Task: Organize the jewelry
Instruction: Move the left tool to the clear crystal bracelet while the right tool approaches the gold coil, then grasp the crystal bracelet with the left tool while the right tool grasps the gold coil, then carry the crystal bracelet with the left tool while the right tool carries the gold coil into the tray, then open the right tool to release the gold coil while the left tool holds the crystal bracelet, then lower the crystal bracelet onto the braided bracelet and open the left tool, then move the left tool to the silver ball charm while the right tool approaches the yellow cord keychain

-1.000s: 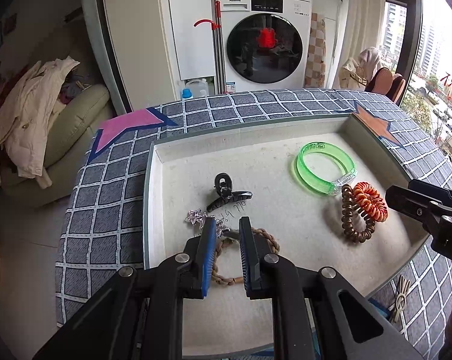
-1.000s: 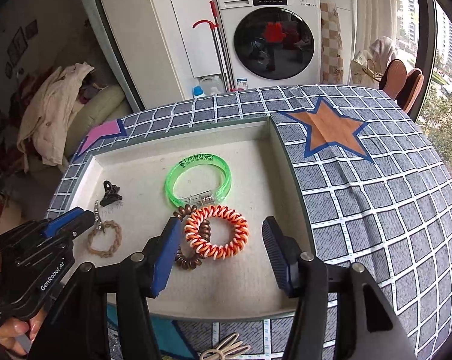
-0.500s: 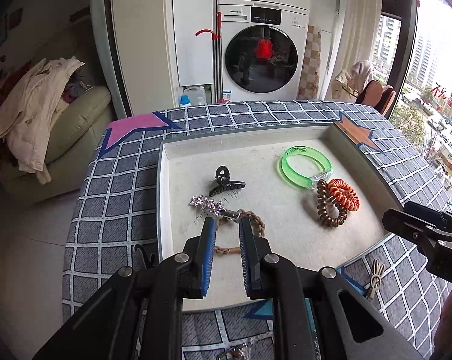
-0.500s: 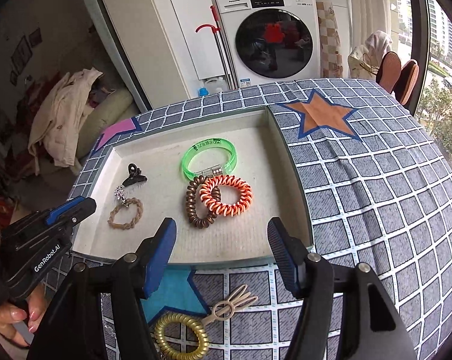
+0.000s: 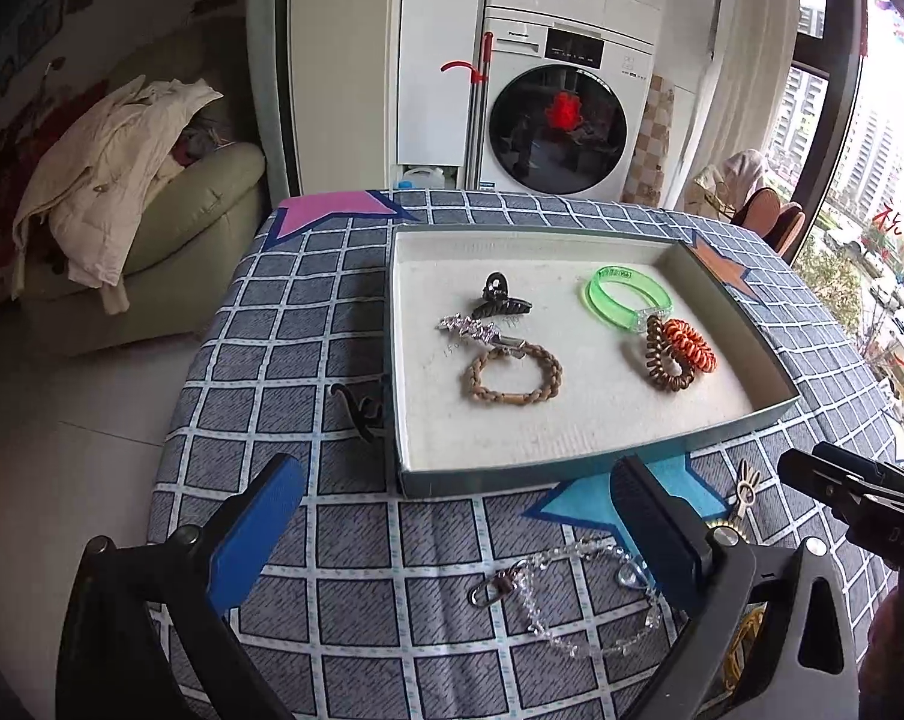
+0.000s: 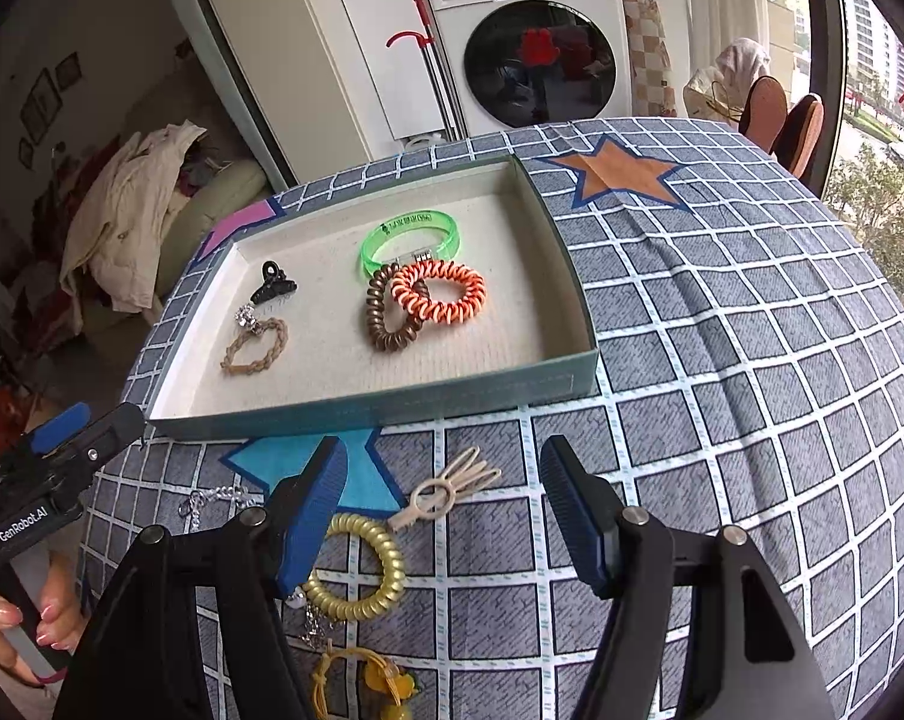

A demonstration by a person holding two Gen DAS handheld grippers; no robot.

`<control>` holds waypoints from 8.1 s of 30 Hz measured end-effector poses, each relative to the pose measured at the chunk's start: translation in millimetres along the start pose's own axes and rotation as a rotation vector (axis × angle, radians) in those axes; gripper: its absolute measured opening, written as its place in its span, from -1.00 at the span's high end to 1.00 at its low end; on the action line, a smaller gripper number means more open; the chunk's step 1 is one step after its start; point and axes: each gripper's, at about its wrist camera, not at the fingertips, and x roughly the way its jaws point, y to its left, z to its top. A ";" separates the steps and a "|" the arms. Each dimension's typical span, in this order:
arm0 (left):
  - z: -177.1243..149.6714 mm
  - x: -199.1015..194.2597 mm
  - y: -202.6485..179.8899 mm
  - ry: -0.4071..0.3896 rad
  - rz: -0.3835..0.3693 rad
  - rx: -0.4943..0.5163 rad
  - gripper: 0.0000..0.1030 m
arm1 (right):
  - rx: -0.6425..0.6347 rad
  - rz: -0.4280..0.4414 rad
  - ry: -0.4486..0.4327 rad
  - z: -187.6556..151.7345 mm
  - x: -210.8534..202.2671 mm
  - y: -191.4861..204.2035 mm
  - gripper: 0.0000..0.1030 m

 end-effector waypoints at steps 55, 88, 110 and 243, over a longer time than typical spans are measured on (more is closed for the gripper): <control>-56.3 23.2 -38.7 0.171 0.046 0.073 -0.55 | -0.284 -0.119 0.118 -43.7 22.3 34.9 -0.02; -40.5 -18.3 -12.8 0.083 -0.187 -0.017 0.56 | -0.197 -0.059 0.067 -40.6 -9.1 19.5 0.79; 31.9 -57.9 -15.4 -0.088 -0.242 0.002 0.56 | -0.175 -0.010 -0.021 10.4 -33.4 26.0 0.78; 15.6 51.4 -25.0 -0.034 0.063 0.101 -1.00 | -0.011 0.029 -0.087 43.0 -2.7 10.5 -1.00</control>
